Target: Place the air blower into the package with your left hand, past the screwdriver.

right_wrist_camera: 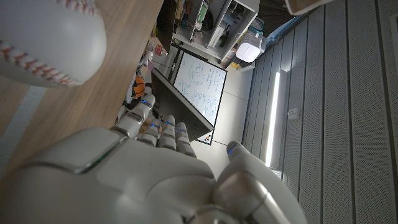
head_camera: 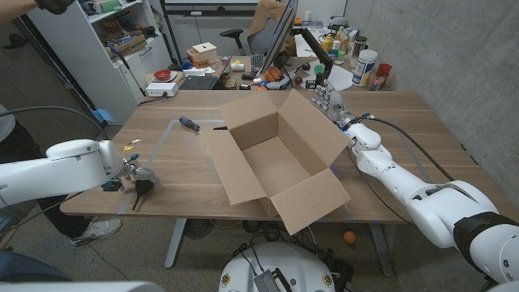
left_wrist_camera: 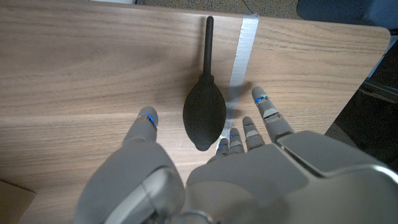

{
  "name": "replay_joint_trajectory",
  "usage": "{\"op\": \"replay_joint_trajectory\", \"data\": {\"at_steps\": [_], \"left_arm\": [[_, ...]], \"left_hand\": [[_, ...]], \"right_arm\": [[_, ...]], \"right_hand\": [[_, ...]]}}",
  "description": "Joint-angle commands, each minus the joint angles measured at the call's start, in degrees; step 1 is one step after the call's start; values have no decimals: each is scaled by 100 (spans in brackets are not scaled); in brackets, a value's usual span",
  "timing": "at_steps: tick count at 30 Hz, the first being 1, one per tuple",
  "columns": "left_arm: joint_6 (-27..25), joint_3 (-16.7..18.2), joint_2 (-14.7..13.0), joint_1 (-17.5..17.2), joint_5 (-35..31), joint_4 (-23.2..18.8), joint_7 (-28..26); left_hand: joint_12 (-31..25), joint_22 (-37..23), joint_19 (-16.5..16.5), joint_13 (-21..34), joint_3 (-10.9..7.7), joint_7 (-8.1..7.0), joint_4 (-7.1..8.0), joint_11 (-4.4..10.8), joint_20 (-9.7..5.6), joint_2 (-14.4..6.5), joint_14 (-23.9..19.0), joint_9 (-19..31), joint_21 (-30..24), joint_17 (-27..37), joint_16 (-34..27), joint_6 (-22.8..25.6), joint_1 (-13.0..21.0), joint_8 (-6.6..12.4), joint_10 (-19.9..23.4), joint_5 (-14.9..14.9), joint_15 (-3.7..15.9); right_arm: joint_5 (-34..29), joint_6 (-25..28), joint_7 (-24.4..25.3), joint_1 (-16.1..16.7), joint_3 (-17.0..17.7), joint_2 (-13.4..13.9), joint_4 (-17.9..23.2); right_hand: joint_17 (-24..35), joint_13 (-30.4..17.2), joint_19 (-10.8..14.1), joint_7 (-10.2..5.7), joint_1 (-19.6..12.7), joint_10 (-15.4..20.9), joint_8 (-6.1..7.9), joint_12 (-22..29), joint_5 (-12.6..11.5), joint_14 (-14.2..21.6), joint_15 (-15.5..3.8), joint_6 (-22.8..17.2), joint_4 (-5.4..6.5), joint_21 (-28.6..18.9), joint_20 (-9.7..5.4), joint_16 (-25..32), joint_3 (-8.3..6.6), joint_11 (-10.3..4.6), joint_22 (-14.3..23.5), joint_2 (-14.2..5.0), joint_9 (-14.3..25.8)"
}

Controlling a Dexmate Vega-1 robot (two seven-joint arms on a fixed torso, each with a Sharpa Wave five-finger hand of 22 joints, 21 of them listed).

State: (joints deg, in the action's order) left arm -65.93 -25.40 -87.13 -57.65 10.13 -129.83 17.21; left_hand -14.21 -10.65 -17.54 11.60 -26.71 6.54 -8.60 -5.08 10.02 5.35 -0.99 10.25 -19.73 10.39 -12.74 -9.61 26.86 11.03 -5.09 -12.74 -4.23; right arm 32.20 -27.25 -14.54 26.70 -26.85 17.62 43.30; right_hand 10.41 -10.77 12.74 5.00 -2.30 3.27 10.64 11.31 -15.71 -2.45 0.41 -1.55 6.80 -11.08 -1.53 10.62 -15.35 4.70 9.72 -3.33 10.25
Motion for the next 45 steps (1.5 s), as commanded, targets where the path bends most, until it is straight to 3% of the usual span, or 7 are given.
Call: {"op": "replay_joint_trajectory", "data": {"at_steps": [1, 11, 20, 26, 32, 37, 45], "left_arm": [[-26, -326, 151, 355, 241, 120, -251], [-348, -540, 343, 640, 273, 121, -358], [-555, -616, 449, 738, 385, 67, -676], [-751, -756, 519, 867, 341, -16, -851], [-831, -743, 514, 872, 450, -83, -1029], [-1022, -480, 625, 561, 559, -212, -1733], [-1267, -416, 664, 556, 742, -359, -2077]], "left_hand": [[-76, 14, -753, 1, 65, -27, -16, 39, -118, -52, -591, 26, -177, -15, -77, -44, 290, 25, 352, -13, 156], [-372, 6, -2533, -23, 38, 92, 40, 249, -751, -543, -3189, 37, -598, -12, -446, 469, 967, 105, 2029, -5, 845], [-640, -29, -2808, -71, -414, 367, 98, 1041, -920, -1325, -4992, 71, -700, -32, -367, 1967, 1282, 426, 4153, 34, 1435], [-621, -50, -2701, -120, -979, 262, 160, 1263, -931, -1631, -5224, 130, -749, -10, -39, 3971, 1498, 785, 5061, 98, 1541], [-649, -54, -2836, -138, -1189, 71, 180, 1330, -1016, -1597, -5369, 154, -842, -17, -9, 4459, 1580, 835, 5456, 128, 1577], [-693, -61, -3245, -146, -1435, -48, 11, 1161, -1240, -1606, -5915, 174, -1088, 28, -131, 5227, 1835, 915, 6128, 220, 1680], [-751, -67, -3665, -127, -1499, -56, -57, 1200, -1387, -1603, -6349, 199, -1341, 110, -319, 5728, 2048, 956, 6632, 295, 1697]], "right_arm": [[36, -149, -164, -183, 27, -101, -451], [71, -296, -335, -347, 54, -202, -856], [108, -440, -494, -514, 91, -310, -1283], [133, -491, -552, -555, 125, -330, -1412], [155, -545, -573, -541, 160, -321, -1440], [160, -511, -567, -484, 170, -268, -1325], [167, -418, -499, -351, 178, -170, -1016]], "right_hand": [[3, -35, 69, 9, -9, 48, 48, 22, -21, 34, 3, -43, 8, -24, 12, 18, 29, 8, 26, 36, 20], [3, -34, 69, -3, -9, 45, 56, 20, -25, 39, -1, -71, 8, -23, 8, 19, 32, 8, 26, 31, 21], [4, -34, 72, -15, -8, 55, 64, 22, -31, 43, -8, -103, 8, -23, 6, 19, 38, 19, 26, 26, 22], [4, -34, 79, -20, -8, 57, 68, 22, -34, 49, -12, -122, 8, -25, 5, 21, 42, 8, 26, 22, 23], [4, -34, 85, -31, -9, 61, 69, 22, -37, 50, -20, -134, 7, -26, 5, 20, 44, 3, 26, 19, 23], [3, -34, 88, -38, -11, 62, 69, 22, -40, 59, -16, -140, 6, -27, 4, 22, 46, -11, 26, 16, 24], [3, -34, 92, -44, -12, 68, 69, 23, -43, 60, -14, -149, 5, -27, 0, 22, 49, -1, 25, 14, 25]]}}
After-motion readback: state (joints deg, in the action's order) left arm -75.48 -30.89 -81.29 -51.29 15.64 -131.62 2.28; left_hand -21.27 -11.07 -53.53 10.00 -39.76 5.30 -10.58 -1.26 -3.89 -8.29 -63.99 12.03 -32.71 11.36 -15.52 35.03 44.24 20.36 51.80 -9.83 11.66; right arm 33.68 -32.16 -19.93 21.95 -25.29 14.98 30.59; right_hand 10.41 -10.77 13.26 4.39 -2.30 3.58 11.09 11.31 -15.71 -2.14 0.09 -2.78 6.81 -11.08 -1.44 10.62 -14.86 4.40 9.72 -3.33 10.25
